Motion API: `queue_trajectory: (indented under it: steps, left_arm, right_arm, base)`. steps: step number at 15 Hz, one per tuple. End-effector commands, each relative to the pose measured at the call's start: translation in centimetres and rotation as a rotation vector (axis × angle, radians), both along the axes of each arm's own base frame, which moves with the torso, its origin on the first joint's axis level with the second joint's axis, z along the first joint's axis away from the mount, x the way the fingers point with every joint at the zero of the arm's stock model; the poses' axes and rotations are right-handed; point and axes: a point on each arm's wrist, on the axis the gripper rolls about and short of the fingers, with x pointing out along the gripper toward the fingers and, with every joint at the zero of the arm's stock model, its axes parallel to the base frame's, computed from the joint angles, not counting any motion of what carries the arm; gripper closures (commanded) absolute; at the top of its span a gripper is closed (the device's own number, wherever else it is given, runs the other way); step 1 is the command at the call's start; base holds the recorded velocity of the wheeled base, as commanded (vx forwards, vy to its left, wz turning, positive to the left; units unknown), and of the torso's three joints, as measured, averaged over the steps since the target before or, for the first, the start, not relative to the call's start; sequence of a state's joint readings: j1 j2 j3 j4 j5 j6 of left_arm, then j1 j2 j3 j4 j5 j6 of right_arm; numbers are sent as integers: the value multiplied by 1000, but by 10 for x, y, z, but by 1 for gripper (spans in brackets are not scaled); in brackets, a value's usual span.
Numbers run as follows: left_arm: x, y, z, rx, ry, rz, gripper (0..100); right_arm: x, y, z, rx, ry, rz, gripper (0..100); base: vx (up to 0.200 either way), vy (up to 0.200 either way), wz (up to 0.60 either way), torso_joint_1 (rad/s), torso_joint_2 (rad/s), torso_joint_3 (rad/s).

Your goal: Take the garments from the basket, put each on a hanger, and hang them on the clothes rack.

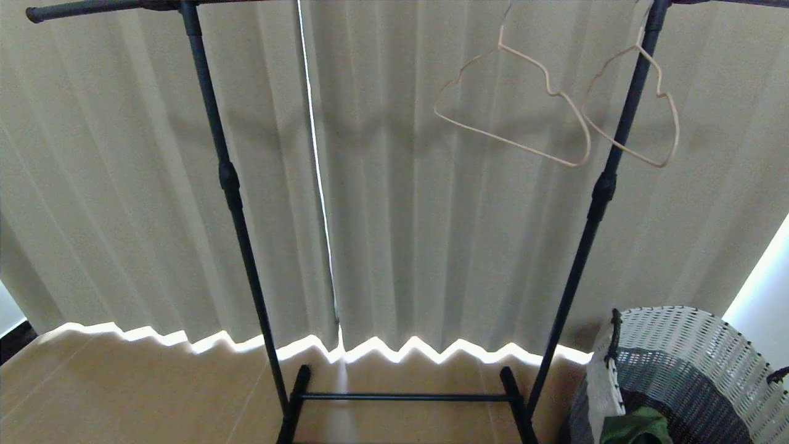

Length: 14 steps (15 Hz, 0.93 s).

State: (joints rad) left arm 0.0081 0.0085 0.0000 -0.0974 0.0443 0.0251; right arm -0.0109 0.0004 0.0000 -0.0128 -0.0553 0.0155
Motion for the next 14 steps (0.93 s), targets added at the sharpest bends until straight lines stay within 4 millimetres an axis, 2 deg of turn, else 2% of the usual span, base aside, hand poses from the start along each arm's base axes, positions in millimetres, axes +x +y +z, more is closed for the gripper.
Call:
queue_trajectory:
  steps: [1, 8, 14]
  left_arm:
    - [0, 0, 0, -1, 1, 1, 0]
    - [0, 0, 0, -1, 1, 0, 0]
    - [0, 0, 0, -1, 1, 0, 0]
  right_arm:
    - [0, 0, 0, 0, 0, 0, 0]
    - [0, 0, 0, 0, 0, 0, 0]
    - [0, 0, 0, 0, 0, 3, 0]
  base:
    - [0, -200, 0, 2, 2, 2]
    - [0, -200, 0, 2, 2, 4]
    - [0, 0, 0, 0, 0, 0]
